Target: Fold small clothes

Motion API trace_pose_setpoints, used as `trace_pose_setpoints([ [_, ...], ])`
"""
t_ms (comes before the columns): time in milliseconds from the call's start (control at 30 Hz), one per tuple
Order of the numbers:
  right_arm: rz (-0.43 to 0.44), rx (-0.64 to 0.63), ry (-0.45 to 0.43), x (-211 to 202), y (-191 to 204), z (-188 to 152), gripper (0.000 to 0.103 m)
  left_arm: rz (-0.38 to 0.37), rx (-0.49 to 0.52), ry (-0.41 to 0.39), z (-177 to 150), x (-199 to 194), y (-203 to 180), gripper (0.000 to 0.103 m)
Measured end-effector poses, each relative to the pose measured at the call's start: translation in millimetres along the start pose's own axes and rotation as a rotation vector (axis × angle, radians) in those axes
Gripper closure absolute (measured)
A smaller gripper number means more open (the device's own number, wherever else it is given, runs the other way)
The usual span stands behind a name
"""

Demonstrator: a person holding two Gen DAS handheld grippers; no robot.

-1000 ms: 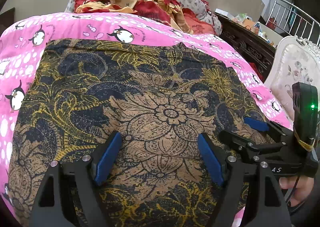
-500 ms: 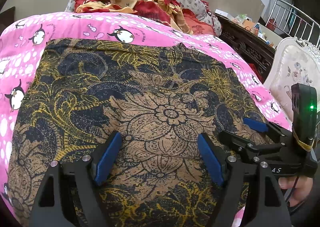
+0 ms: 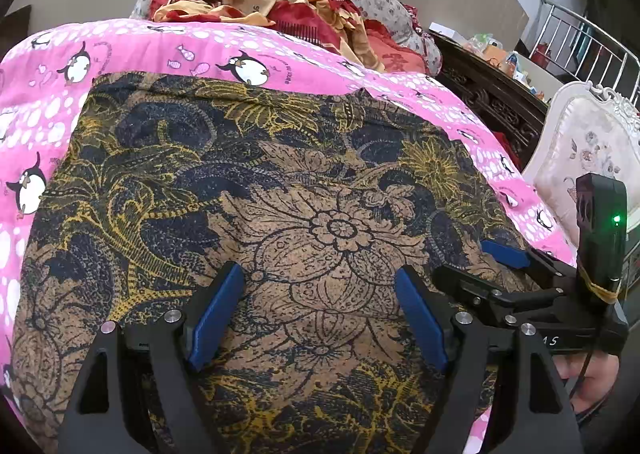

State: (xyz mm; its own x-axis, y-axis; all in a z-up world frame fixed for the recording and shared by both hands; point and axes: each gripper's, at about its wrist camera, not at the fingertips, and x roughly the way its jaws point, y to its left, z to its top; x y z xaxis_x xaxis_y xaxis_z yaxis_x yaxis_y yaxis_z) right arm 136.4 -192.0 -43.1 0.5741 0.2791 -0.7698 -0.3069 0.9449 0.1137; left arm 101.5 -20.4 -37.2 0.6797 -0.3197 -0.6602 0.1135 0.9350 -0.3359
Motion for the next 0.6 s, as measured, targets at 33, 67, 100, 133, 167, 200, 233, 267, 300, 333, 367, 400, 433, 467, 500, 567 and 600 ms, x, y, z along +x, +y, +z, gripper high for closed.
trace_pose_setpoints([
  [33, 0.000, 0.000, 0.000, 0.1, 0.7, 0.2, 0.000, -0.004, -0.003, -0.001, 0.3, -1.1, 0.5, 0.043],
  [67, -0.001, -0.001, 0.000, 0.1, 1.3, 0.3, 0.000, -0.006, -0.009, -0.002, 0.4, -3.5, 0.7, 0.043],
  [100, 0.000, 0.000, 0.000, -0.2, -0.2, 0.3, 0.000, -0.006, -0.016, 0.001, 0.5, -5.6, 0.7, 0.043],
  [133, 0.000, 0.000, 0.000, -0.3, -0.5, 0.2, 0.000, -0.009, -0.029, 0.008, 0.5, -10.0, 0.6, 0.043],
  [167, 0.001, 0.000, -0.001, -0.2, -0.1, 0.3, 0.000, -0.027, -0.056, 0.013, -1.0, -17.9, 1.6, 0.043],
  [200, 0.001, 0.000, -0.001, -0.5, -1.1, 0.1, 0.000, -0.042, -0.074, 0.015, -2.6, -23.0, 2.3, 0.043],
  [233, 0.001, 0.000, -0.001, -0.6, -0.7, 0.5, 0.000, -0.066, -0.101, 0.018, -6.6, -31.7, 4.1, 0.043],
  [267, 0.001, 0.000, -0.001, -0.3, -0.1, 0.7, 0.000, -0.080, -0.114, 0.018, -10.3, -37.8, 4.9, 0.043],
  [300, 0.002, 0.001, -0.001, -0.8, -1.1, 0.4, 0.000, -0.091, -0.123, 0.017, -15.5, -45.7, 5.6, 0.043],
  [333, 0.003, 0.001, -0.001, -0.8, -1.2, 0.4, 0.000, -0.097, -0.128, 0.018, -22.0, -54.2, 6.2, 0.043],
  [367, 0.003, 0.001, -0.001, -0.4, -0.6, 0.6, 0.000, -0.105, -0.132, 0.018, -27.0, -60.3, 6.2, 0.043],
  [400, 0.003, 0.001, -0.001, -0.7, -1.0, 0.3, 0.000, -0.115, -0.142, 0.018, -33.6, -67.3, 7.0, 0.043],
  [433, 0.003, 0.001, -0.001, -0.3, 0.2, 0.7, 0.000, -0.123, -0.159, 0.022, -40.1, -74.0, 8.2, 0.043],
  [467, 0.002, 0.001, -0.002, -1.0, -1.4, 0.2, 0.000, -0.135, -0.182, 0.024, -48.8, -81.6, 10.2, 0.043],
  [500, 0.003, 0.001, -0.002, -1.0, -1.8, 0.1, 0.000, -0.148, -0.206, 0.022, -57.5, -89.0, 13.2, 0.043],
  [567, 0.002, 0.000, -0.002, -0.5, 0.0, 0.5, 0.000, -0.155, -0.273, 0.008, -76.7, -103.9, 20.0, 0.043],
  [600, 0.001, 0.000, -0.002, -0.7, -0.1, 0.4, 0.000, -0.151, -0.304, 0.004, -84.3, -109.2, 24.2, 0.043],
])
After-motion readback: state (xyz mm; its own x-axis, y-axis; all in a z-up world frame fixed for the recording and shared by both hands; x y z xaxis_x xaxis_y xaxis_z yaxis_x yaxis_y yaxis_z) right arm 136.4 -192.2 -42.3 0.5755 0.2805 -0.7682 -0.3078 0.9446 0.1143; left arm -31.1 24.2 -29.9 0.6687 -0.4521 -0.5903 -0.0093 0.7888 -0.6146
